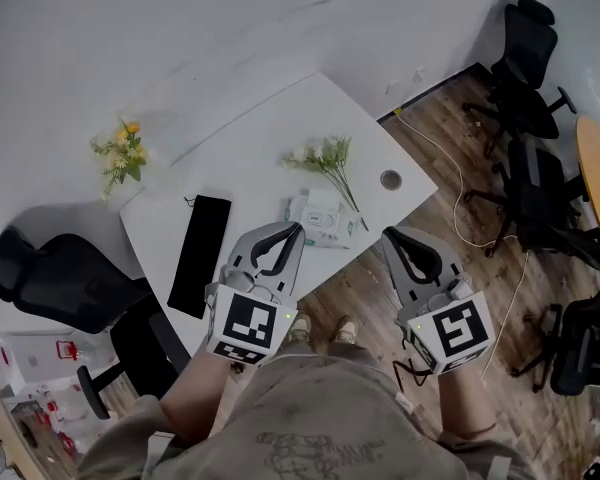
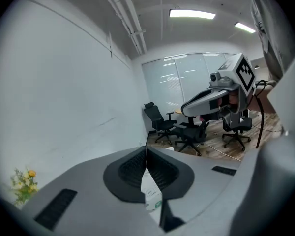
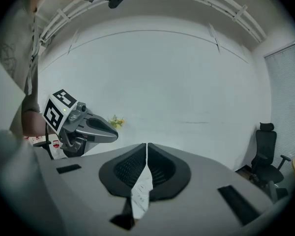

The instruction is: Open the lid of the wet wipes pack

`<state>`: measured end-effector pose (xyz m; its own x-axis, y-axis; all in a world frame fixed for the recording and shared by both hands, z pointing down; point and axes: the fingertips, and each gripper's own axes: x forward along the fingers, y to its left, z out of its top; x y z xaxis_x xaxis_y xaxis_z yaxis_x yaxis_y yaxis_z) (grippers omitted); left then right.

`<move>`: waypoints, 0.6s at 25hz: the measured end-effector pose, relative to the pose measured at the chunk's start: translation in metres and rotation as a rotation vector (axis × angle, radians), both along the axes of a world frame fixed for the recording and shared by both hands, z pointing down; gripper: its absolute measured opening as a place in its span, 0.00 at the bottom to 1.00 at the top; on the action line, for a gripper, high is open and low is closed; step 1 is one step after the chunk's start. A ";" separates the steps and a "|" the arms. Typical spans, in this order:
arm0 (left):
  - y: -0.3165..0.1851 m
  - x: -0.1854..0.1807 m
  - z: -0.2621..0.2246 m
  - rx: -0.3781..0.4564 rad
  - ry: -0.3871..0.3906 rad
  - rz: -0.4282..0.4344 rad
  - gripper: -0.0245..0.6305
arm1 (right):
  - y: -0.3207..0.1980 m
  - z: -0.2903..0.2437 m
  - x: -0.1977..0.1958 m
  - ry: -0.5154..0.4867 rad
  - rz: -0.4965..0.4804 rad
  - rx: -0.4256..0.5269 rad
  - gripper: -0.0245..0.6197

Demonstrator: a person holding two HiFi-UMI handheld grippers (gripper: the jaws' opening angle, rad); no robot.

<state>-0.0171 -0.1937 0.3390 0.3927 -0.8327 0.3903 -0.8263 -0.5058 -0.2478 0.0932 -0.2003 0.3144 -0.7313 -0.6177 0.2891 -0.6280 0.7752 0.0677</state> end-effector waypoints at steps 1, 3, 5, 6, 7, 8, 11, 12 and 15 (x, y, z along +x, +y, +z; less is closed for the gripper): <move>0.003 0.004 -0.006 0.012 0.004 0.006 0.07 | 0.004 -0.003 0.002 -0.006 0.000 0.003 0.09; 0.010 0.009 -0.014 0.026 0.012 0.014 0.07 | 0.013 -0.007 0.005 -0.020 -0.003 0.003 0.09; 0.015 0.013 -0.018 0.032 0.017 0.018 0.07 | 0.020 -0.010 0.006 -0.040 -0.006 -0.003 0.09; 0.018 0.014 -0.020 0.033 0.018 0.020 0.07 | 0.024 -0.011 0.006 -0.050 -0.008 -0.006 0.09; 0.020 0.016 -0.021 0.033 0.018 0.023 0.07 | 0.027 -0.011 0.006 -0.058 -0.011 -0.008 0.09; 0.023 0.017 -0.021 0.033 0.017 0.026 0.07 | 0.030 -0.012 0.005 -0.062 -0.013 -0.009 0.09; 0.027 0.017 -0.021 0.032 0.015 0.027 0.07 | 0.035 -0.012 0.004 -0.065 -0.019 -0.008 0.10; 0.027 0.016 -0.022 0.033 0.014 0.024 0.07 | 0.036 -0.013 0.004 -0.068 -0.020 -0.006 0.10; 0.026 0.013 -0.026 0.043 0.011 0.015 0.07 | 0.035 -0.016 0.006 -0.070 -0.014 0.001 0.10</move>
<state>-0.0041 -0.1677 0.3128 0.4092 -0.8425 0.3503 -0.8214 -0.5073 -0.2606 0.0995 -0.1652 0.2980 -0.7586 -0.6073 0.2360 -0.6200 0.7842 0.0251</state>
